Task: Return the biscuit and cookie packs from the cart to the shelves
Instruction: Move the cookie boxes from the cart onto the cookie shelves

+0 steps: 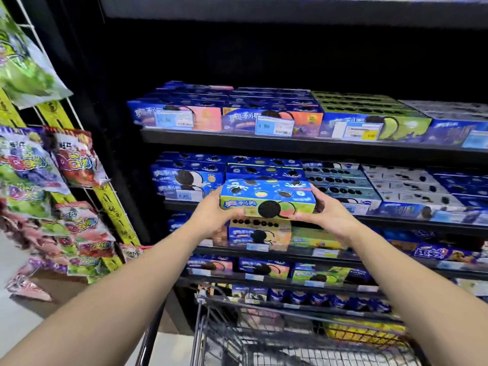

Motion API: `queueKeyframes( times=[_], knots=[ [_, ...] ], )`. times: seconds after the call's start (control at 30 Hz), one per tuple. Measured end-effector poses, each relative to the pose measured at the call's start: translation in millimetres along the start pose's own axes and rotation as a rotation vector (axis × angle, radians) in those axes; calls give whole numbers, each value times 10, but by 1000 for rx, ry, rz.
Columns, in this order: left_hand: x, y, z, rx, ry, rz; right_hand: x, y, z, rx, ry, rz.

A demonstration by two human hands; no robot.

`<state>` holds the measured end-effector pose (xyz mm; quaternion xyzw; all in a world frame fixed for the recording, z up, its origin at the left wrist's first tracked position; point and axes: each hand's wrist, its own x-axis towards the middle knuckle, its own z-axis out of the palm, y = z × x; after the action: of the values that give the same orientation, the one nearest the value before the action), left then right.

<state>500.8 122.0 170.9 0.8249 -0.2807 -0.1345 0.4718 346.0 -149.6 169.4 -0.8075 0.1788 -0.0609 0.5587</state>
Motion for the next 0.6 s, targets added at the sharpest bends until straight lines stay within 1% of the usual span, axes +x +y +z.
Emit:
queueKeyframes(
  times=[0.3,0.5,0.6],
  knots=[
    [288,74,133,21,47,-2,173,20,-188,-65,55,-13],
    [412,169,121,54,73,-57,314,-82,-232,-149,55,-8],
    [476,214,118,107,83,-93,373,-169,-238,-192,56,-21]
  ],
)
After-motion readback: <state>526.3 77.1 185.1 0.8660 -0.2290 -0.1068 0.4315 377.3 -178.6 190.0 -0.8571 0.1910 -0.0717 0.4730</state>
